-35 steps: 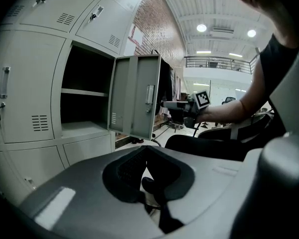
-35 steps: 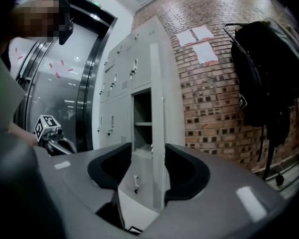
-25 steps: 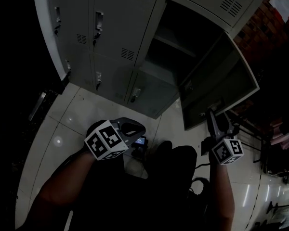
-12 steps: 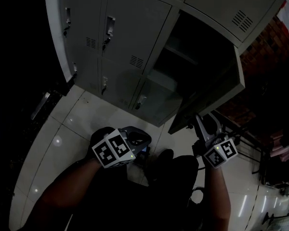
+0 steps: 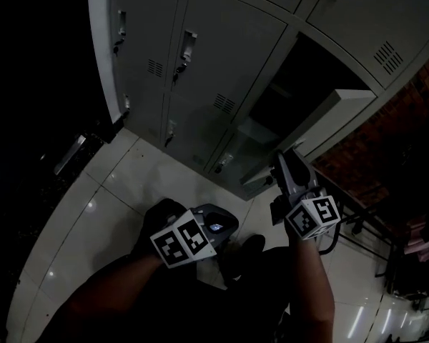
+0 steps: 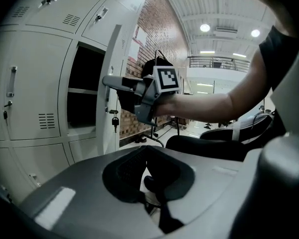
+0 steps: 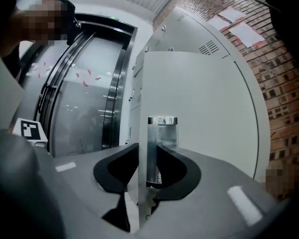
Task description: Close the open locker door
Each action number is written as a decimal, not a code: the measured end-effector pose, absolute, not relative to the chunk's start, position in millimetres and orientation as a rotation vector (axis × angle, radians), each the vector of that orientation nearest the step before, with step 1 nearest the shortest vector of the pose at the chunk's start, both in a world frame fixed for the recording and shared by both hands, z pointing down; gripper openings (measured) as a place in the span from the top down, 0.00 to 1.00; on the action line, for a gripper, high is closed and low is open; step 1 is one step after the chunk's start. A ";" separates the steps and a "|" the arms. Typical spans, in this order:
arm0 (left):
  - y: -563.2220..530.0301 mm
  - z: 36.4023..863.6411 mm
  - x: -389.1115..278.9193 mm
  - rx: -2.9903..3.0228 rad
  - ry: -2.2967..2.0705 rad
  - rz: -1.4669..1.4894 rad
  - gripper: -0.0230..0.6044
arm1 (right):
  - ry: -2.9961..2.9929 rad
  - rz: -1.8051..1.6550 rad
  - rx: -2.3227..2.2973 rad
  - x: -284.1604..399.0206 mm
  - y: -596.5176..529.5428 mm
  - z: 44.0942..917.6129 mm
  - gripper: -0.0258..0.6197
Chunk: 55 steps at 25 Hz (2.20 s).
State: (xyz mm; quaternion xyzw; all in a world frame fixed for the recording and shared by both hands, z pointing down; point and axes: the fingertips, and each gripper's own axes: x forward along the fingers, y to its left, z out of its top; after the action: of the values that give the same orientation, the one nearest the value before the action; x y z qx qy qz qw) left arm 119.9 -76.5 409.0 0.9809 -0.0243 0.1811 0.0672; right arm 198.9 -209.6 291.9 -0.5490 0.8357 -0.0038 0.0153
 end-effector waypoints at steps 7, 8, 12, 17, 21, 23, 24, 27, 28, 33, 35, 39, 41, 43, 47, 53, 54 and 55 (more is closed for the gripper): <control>-80.8 405.6 106.7 2.949 -0.120 0.519 0.94 | 2.544 0.004 -1.789 189.9 -263.9 291.0 0.79; -81.3 404.9 104.9 2.947 -0.127 0.512 0.94 | 2.538 0.006 -1.803 189.6 -272.0 291.5 0.79; -81.5 402.7 100.0 2.942 -0.144 0.484 0.94 | 2.488 0.006 -1.898 193.3 -305.1 292.4 0.80; -79.7 402.7 98.4 2.940 -0.153 0.463 0.94 | 2.419 0.004 -2.022 204.7 -345.6 294.0 0.81; -76.8 408.1 98.8 2.936 -0.152 0.451 0.94 | 2.370 0.018 -2.099 216.3 -367.6 296.8 0.83; -78.6 407.4 97.6 2.936 -0.151 0.443 0.94 | 2.342 0.023 -2.125 220.4 -376.6 296.5 0.84; -79.1 407.1 97.9 2.935 -0.149 0.437 0.94 | 2.328 0.023 -2.132 222.6 -380.4 296.3 0.85; -78.3 405.5 101.0 2.935 -0.145 0.422 0.94 | 2.291 0.038 -2.158 230.9 -388.5 297.7 0.87; -77.7 405.7 101.4 2.935 -0.144 0.424 0.94 | 2.277 0.034 -2.164 233.0 -390.8 298.6 0.87; -78.7 408.6 100.6 2.929 -0.146 0.430 0.94 | 2.237 0.024 -2.206 236.6 -398.8 299.6 0.87; -79.9 406.1 100.2 2.932 -0.148 0.429 0.94 | 2.237 0.033 -2.216 236.8 -398.9 299.7 0.87; -80.3 408.7 101.5 2.935 -0.143 0.432 0.94 | 2.238 0.025 -2.282 237.8 -399.0 300.8 0.86; -81.7 406.3 101.1 2.935 -0.144 0.425 0.94 | 2.217 -0.012 -2.322 239.7 -396.2 304.6 0.85; -83.4 403.7 100.5 2.934 -0.143 0.416 0.94 | 2.215 -0.017 -2.345 241.3 -390.7 306.7 0.85; -85.4 404.0 98.6 2.935 -0.140 0.410 0.94 | 2.253 0.023 -2.329 239.8 -366.7 303.1 0.85; -88.7 406.6 95.2 2.930 -0.133 0.410 0.94 | 2.343 0.019 -2.239 232.2 -318.1 302.0 0.91; -89.5 406.6 93.9 2.925 -0.129 0.404 0.94 | 2.355 0.012 -2.225 230.4 -309.8 302.0 0.92; -90.4 406.3 92.7 2.920 -0.124 0.394 0.94 | 2.368 0.006 -2.213 228.4 -301.4 302.0 0.92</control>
State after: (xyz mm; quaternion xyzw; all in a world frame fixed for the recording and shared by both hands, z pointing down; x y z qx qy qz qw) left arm 92.7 -90.4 406.3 0.9855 -0.0420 0.1330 0.0962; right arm 228.4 -301.4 302.0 -0.6819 0.7298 0.0017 -0.0496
